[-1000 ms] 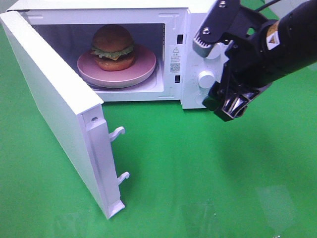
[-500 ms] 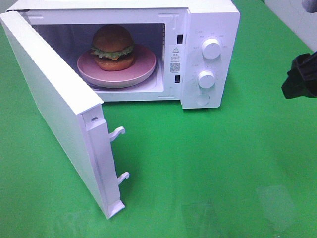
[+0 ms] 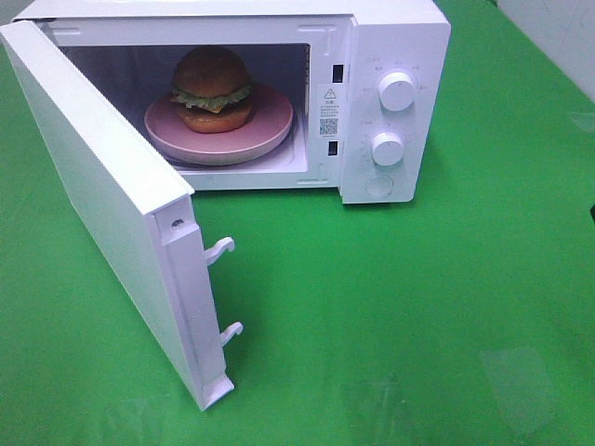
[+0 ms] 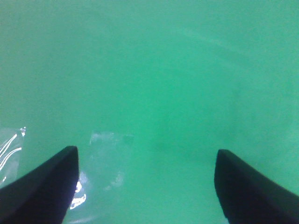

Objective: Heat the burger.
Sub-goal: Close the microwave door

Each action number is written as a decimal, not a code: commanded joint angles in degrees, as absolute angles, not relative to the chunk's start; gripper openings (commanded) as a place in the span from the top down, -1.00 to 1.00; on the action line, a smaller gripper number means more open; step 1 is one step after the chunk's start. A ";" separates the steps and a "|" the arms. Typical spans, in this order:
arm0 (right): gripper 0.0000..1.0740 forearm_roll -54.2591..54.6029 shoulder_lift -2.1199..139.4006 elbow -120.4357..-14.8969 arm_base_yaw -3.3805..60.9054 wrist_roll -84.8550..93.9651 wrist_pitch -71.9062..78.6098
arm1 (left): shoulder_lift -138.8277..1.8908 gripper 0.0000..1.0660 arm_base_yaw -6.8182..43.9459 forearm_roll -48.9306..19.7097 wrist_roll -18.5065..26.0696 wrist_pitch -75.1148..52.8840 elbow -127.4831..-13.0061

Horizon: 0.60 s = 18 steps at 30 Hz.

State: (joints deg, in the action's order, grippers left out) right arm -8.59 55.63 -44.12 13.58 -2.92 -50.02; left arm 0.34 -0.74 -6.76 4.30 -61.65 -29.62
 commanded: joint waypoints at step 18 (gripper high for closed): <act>-0.50 -8.37 22.86 -28.76 11.75 -6.47 -45.49 | 1.20 -0.66 -0.86 -7.16 4.30 -61.19 -29.56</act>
